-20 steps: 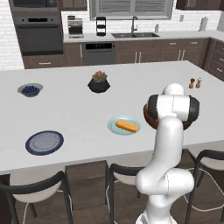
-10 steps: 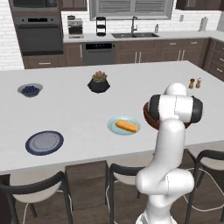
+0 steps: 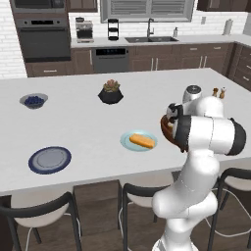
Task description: Place one bun and one sausage from the bowl on each plate.
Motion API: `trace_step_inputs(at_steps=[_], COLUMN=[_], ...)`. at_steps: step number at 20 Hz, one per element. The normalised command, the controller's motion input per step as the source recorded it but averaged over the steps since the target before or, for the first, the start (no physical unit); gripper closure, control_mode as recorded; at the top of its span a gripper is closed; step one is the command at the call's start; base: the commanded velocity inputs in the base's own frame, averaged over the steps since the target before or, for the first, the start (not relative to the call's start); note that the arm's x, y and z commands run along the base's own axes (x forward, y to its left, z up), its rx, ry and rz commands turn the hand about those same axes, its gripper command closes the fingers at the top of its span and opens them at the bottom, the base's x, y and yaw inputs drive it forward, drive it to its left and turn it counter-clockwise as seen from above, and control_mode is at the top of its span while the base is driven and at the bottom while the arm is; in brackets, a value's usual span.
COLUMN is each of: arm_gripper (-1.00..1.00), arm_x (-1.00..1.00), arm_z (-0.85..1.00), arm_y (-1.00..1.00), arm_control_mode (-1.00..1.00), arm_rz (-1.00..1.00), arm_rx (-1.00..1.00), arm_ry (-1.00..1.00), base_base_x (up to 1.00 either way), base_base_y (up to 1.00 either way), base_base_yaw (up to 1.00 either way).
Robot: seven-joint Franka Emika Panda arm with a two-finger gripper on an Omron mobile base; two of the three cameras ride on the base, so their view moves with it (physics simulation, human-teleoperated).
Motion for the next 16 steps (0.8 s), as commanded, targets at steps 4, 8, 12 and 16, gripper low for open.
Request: trace_step_inputs(at_steps=[4, 8, 12, 16], arm_gripper=[1.0, 1.0, 1.0, 1.0], arm_x=[-0.06, 0.04, 0.09, 0.23], arm_z=[0.82, 0.27, -0.23, -0.82], arm_y=[1.0, 1.0, 1.0, 0.96], arm_control_mode=[-1.0, -1.0, -1.0, -1.0], arm_rz=[0.0, 0.0, 0.0, 0.0], arm_rx=[0.01, 0.0, 0.05, 0.04], arm_ry=[0.0, 0.02, 0.12, 0.18], base_base_x=[0.0, 0.0, 0.0, 0.0], base_base_y=[0.0, 0.0, 0.0, 0.0], base_base_yaw=[0.0, 0.0, 0.0, 0.0])
